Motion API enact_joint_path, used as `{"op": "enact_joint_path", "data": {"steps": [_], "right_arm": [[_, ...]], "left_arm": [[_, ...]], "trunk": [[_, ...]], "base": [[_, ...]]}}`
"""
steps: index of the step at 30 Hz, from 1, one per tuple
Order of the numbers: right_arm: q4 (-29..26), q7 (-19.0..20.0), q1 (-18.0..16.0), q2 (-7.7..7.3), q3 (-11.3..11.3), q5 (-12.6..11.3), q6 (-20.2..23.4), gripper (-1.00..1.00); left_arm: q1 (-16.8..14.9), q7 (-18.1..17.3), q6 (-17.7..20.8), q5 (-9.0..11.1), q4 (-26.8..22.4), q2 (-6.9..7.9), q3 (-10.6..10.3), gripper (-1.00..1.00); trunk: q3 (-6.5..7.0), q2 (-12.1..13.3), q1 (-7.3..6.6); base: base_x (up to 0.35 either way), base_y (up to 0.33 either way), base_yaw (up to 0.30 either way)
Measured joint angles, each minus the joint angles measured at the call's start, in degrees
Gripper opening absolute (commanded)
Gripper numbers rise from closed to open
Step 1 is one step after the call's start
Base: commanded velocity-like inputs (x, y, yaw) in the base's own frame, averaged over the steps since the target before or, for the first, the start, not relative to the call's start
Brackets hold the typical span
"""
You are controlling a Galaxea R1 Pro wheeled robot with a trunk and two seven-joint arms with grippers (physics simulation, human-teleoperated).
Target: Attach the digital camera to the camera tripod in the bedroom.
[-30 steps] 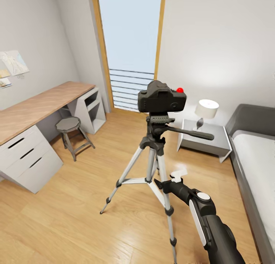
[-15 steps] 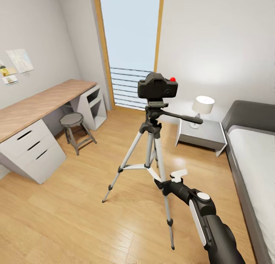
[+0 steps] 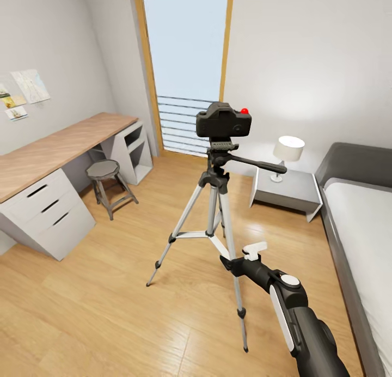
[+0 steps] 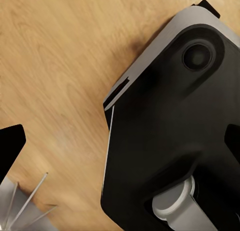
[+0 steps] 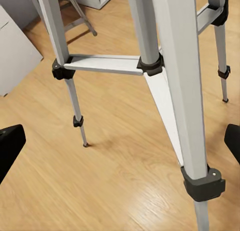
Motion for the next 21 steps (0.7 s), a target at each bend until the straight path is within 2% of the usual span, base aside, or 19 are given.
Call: {"op": "enact_joint_path", "data": {"steps": [6,15,21], "right_arm": [[0.00,0.00,0.00,0.00,0.00,0.00,-0.01,1.00],[-0.03,-0.07,0.00,0.00,0.00,0.00,0.00,1.00],[0.00,-0.08,0.00,0.00,-0.05,0.00,-0.01,1.00]], "left_arm": [[0.00,0.00,0.01,0.04,0.00,-0.01,0.03,1.00],[0.00,0.00,-0.03,0.03,0.00,-0.02,0.00,1.00],[0.00,0.00,-0.07,0.04,0.00,-0.01,0.06,1.00]], "trunk": [[0.00,0.00,0.01],[0.00,0.01,0.03],[0.00,-0.01,0.01]], "base": [[-0.049,0.000,0.000],[-0.236,0.000,0.000],[-0.090,0.000,0.000]]}}
